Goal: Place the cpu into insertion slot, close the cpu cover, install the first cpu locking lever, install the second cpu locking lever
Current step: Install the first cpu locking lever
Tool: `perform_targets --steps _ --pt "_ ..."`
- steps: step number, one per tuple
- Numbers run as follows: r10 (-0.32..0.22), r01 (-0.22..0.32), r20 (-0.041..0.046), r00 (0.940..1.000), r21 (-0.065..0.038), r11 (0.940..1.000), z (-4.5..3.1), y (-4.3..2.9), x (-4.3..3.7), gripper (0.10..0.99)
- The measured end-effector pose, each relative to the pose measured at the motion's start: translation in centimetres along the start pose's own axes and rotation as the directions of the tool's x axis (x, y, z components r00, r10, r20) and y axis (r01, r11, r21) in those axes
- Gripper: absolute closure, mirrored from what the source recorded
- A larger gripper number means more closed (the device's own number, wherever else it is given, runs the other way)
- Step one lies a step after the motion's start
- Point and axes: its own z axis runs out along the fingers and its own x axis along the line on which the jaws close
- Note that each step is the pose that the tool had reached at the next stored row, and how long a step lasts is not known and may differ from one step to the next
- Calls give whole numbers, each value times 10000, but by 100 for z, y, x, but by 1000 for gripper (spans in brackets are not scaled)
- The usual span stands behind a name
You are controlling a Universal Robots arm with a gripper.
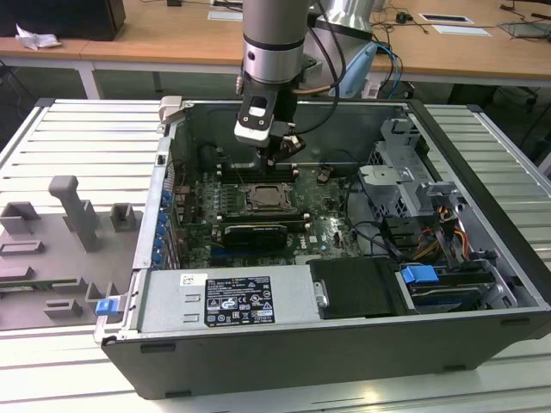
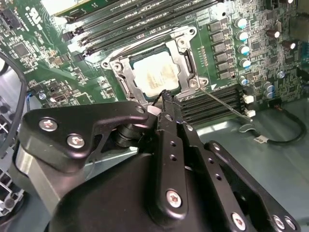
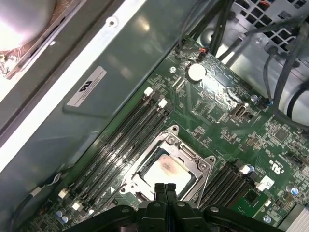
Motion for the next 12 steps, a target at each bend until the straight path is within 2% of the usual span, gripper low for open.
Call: perform_targets --steps 7,12 --pt "-618 618 -30 9981 12 9981 0 0 0 980" --pt "-1204 1205 -59 9927 21 9927 0 0 0 980"
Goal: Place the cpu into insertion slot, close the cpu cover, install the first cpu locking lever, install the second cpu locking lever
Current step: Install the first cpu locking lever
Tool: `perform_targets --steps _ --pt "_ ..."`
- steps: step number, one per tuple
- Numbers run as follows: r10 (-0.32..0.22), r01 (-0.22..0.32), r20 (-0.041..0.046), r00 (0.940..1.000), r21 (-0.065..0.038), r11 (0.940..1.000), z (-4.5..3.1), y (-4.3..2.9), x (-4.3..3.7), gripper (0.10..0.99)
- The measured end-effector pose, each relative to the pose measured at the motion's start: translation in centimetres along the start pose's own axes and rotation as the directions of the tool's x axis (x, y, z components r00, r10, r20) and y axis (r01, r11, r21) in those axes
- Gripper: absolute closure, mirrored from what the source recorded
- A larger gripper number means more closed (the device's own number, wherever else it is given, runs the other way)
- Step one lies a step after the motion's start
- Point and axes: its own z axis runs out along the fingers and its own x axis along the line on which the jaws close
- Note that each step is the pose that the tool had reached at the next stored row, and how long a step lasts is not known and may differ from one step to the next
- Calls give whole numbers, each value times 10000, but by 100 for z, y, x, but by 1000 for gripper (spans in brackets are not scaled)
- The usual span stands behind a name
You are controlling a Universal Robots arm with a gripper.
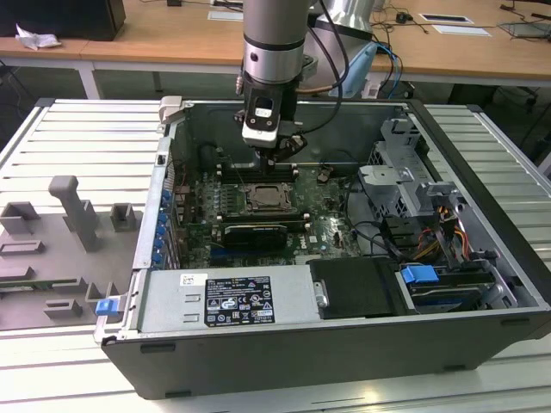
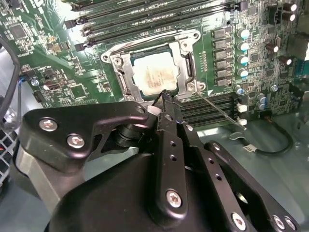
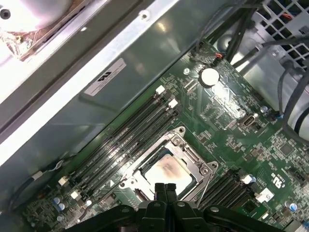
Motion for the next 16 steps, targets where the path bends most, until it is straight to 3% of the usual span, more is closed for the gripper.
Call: perform_targets --steps 7,16 --pt "-674 674 -33 9977 13 9977 0 0 0 980" --pt "-1739 1740 -86 9847 29 9847 0 0 0 980"
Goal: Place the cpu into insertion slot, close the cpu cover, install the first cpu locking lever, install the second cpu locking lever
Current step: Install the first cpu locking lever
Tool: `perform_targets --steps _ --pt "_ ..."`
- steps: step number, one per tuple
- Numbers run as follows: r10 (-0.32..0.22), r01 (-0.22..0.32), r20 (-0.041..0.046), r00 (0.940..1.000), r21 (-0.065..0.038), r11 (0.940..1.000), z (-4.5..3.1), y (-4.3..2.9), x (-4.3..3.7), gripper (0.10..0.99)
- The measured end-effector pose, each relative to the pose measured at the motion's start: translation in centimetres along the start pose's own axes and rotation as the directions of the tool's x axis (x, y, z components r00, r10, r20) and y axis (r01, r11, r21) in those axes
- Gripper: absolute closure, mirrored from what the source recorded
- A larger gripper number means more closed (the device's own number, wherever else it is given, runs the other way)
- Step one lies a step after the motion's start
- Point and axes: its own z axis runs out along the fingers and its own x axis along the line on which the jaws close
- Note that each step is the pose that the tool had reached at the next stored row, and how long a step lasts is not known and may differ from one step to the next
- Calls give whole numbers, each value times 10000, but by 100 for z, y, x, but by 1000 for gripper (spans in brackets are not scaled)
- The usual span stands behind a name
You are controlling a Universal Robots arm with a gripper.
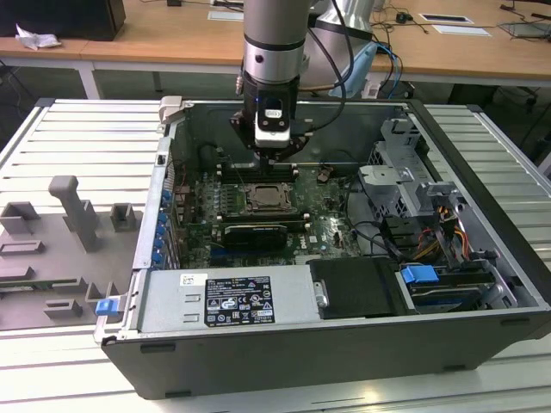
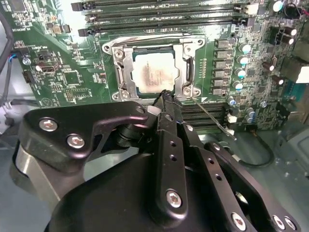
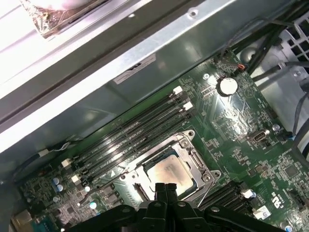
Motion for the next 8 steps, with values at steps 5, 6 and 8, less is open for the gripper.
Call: perform_targets --steps 5,6,8 --pt "-457 457 -22 9990 9 9990 0 0 0 980" --pt "-542 542 -26 9985 11 9985 0 0 0 980" --pt "-708 708 -35 9975 13 9975 0 0 0 980"
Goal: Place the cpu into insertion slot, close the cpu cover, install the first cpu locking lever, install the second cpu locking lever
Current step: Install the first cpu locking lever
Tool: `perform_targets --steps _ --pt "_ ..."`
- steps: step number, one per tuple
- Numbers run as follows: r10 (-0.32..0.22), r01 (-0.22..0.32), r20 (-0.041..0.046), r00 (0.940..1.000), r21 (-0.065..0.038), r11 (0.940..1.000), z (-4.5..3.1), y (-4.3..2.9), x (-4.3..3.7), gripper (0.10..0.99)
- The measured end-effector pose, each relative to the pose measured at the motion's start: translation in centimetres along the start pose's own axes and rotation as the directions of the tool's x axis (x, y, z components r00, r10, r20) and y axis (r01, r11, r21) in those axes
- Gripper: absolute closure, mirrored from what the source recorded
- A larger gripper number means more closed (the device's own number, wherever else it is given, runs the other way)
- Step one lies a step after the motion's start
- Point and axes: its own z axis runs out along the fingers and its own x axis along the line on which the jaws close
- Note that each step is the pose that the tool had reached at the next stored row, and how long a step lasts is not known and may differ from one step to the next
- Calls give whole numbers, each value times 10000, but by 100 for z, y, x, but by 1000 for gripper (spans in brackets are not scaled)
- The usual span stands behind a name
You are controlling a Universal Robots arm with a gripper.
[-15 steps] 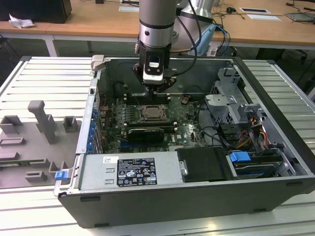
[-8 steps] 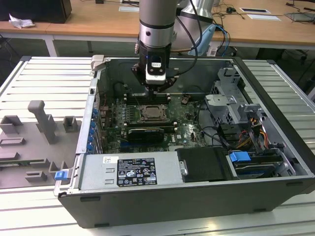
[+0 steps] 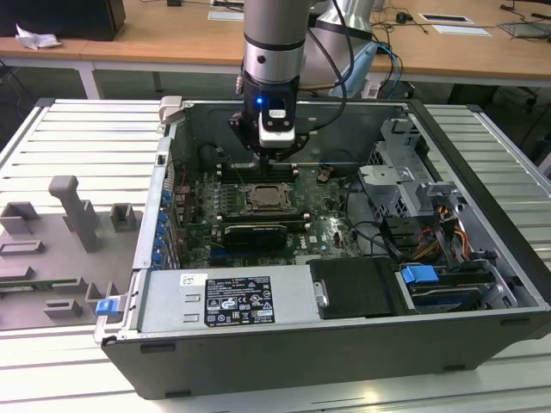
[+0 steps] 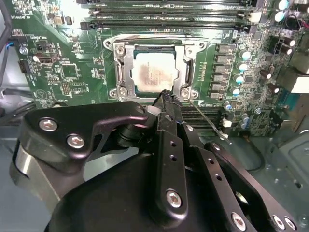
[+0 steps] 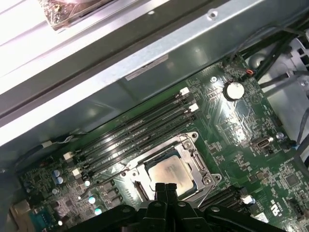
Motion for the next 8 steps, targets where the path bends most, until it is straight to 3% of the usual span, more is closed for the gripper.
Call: perform_targets --steps 8 --pt "-904 904 -45 9959 17 9959 0 0 0 980"
